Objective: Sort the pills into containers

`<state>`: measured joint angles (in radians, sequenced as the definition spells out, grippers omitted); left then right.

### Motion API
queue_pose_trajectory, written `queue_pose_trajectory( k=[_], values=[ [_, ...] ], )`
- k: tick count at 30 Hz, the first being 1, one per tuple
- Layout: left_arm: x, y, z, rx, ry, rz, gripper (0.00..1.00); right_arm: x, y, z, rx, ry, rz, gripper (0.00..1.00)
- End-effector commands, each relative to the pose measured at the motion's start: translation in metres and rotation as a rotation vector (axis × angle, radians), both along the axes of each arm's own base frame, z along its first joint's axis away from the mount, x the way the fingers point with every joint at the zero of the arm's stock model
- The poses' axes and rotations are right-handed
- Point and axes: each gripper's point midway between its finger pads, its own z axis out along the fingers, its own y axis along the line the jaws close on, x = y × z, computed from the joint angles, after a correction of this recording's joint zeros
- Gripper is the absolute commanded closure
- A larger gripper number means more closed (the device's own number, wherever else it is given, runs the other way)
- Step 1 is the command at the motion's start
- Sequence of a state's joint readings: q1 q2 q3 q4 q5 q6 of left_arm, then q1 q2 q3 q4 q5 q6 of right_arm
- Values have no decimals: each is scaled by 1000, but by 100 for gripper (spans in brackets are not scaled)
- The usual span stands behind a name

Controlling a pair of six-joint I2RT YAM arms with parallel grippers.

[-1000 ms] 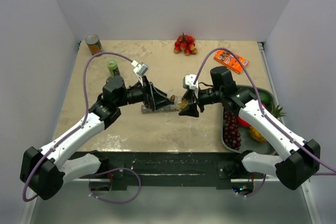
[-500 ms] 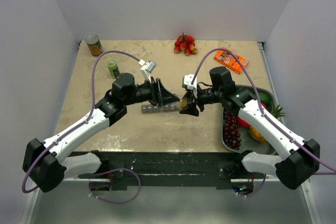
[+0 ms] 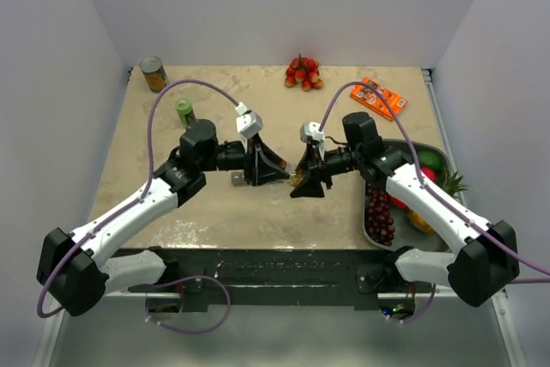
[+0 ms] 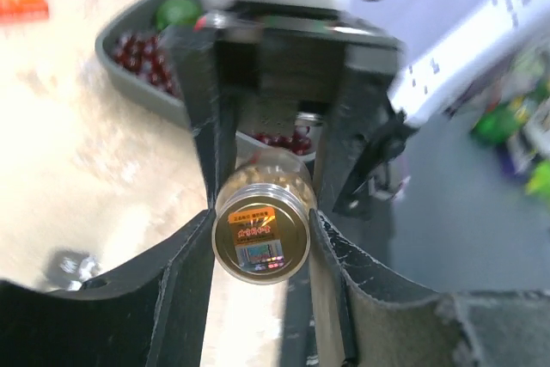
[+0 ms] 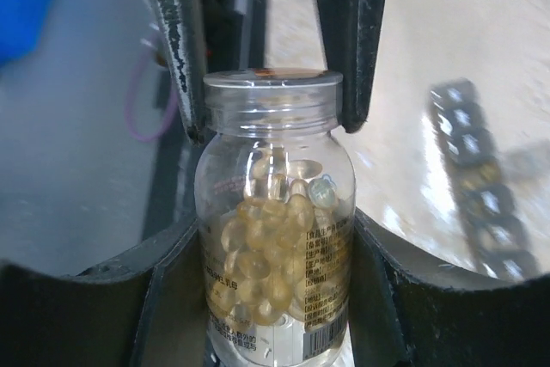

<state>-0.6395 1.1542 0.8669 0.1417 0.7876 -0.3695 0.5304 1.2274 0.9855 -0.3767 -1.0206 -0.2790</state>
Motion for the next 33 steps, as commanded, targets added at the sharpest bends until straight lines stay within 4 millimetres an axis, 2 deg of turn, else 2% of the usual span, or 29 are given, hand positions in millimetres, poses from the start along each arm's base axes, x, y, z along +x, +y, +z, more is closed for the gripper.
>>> queue_pose_trajectory(
  k=[1,2,3,4,6,9,10,12,16,17,18,19,20,21,23,24,26,29,31,32,33],
  values=[
    [-51,4,11,-129,-731,-380,62,-39,13,31,199,270,205,100],
    [-49,4,9,-131,-777,-372,56,-37,15,33,220,249,216,100],
    [-41,2,19,-152,-851,-315,40,-38,15,31,216,263,218,100],
    [-36,2,16,-153,-854,-286,31,-37,15,30,216,253,219,100],
    [-28,1,26,-194,-867,-233,19,-36,15,26,205,257,208,100],
    [-22,6,40,-244,-818,-180,11,-33,15,24,198,228,191,100],
    [-24,8,43,-257,-756,-179,8,-30,16,25,200,184,189,100],
    [-26,16,51,-277,-737,-175,1,-30,14,21,176,178,169,100],
    [-27,25,57,-266,-592,-138,1,-20,13,18,147,64,148,100],
    [-20,25,47,-223,-493,-103,1,-21,11,14,124,73,141,100],
    [-12,25,54,-212,-457,-53,1,-19,11,13,116,57,133,100],
    [-9,25,54,-195,-400,-38,1,-13,10,14,106,14,115,100],
    [-4,25,40,-137,-288,-14,1,-13,9,13,96,9,106,100],
    [4,23,46,-125,-250,15,1,-12,9,13,88,-3,98,100],
    [7,21,34,-76,-77,43,2,-4,7,12,66,-38,60,100],
    [13,20,36,-69,-31,70,3,-2,6,10,54,-46,44,100],
    [13,18,31,-61,105,93,8,5,5,8,32,-72,7,100],
    [17,19,25,-46,205,157,14,11,3,7,16,-91,-22,100],
    [24,20,25,-25,211,213,21,13,3,7,12,-96,-29,100],
    [22,22,17,12,248,227,22,14,3,7,10,-99,-32,100],
    [22,20,19,15,249,228,23,15,3,6,5,-98,-37,100]
  ],
)
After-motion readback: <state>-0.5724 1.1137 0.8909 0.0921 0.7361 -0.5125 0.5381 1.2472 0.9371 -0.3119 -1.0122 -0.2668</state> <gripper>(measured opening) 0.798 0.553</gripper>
